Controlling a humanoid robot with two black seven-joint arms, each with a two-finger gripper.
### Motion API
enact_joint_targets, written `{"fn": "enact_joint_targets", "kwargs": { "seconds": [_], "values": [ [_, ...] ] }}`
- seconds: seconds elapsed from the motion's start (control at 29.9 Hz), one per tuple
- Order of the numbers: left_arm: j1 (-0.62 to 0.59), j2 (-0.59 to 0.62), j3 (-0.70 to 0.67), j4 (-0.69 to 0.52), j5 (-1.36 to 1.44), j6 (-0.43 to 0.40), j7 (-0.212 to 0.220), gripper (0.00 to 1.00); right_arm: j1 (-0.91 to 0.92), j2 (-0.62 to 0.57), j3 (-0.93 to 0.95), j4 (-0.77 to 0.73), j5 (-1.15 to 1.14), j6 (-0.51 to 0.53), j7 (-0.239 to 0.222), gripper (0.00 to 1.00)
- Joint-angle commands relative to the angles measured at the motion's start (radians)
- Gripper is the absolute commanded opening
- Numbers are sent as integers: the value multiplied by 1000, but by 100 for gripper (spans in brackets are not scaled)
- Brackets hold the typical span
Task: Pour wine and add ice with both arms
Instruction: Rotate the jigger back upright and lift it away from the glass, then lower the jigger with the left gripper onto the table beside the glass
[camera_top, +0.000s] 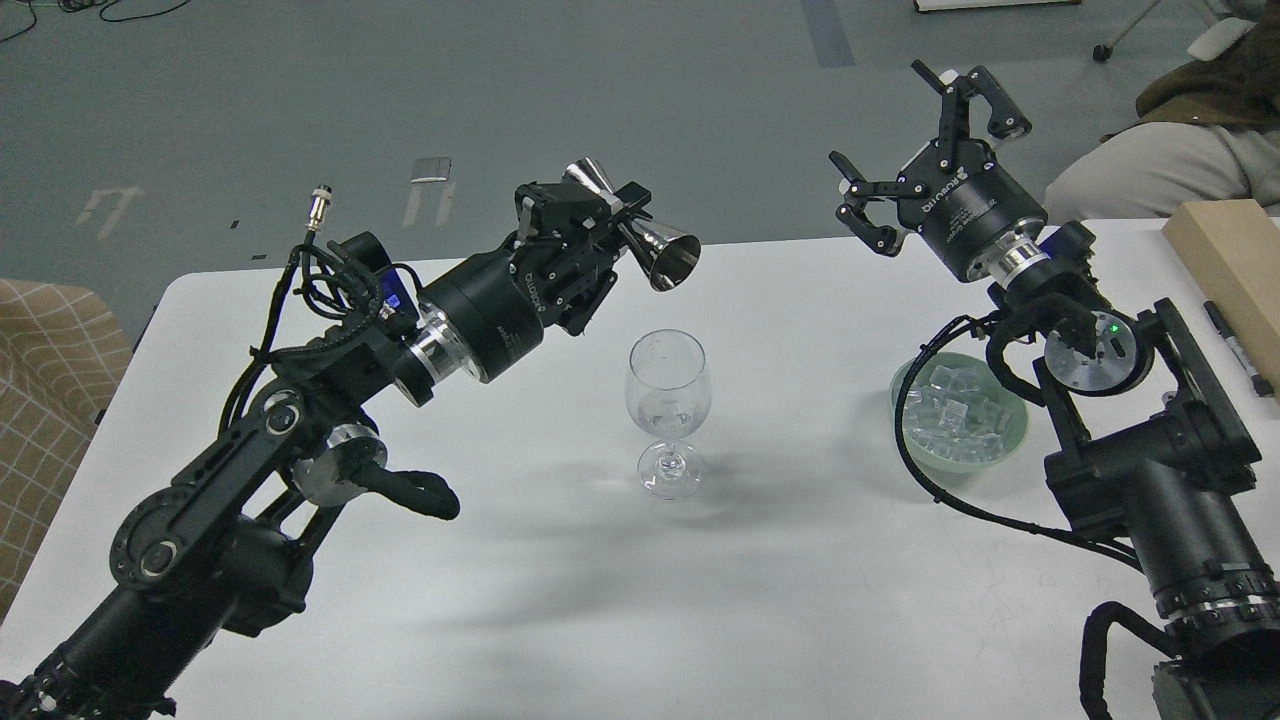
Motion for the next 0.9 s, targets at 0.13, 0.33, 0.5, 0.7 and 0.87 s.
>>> {"fn": "enact_joint_targets", "kwargs": {
  "seconds": [0.13, 0.33, 0.5, 0.7, 0.87],
  "values": [
    [2, -2, 1, -1, 11, 2, 0, 7, -1, 0, 0, -2, 0, 0, 0, 100],
    [7, -8, -19, 1, -3, 8, 3, 7, -1, 0, 0, -2, 0, -2, 0, 100],
    [15, -9, -24, 1, -56, 21, 11, 7, 1, 0, 0, -2, -2, -2, 0, 100],
    [24, -6, -25, 1, -175, 51, 20, 8, -1, 0, -2, -3, -2, -2, 0, 100],
    [32, -5, -27, 1, -267, 75, 25, 8, -4, 0, -2, -3, -2, -3, 0, 100]
  ]
}}
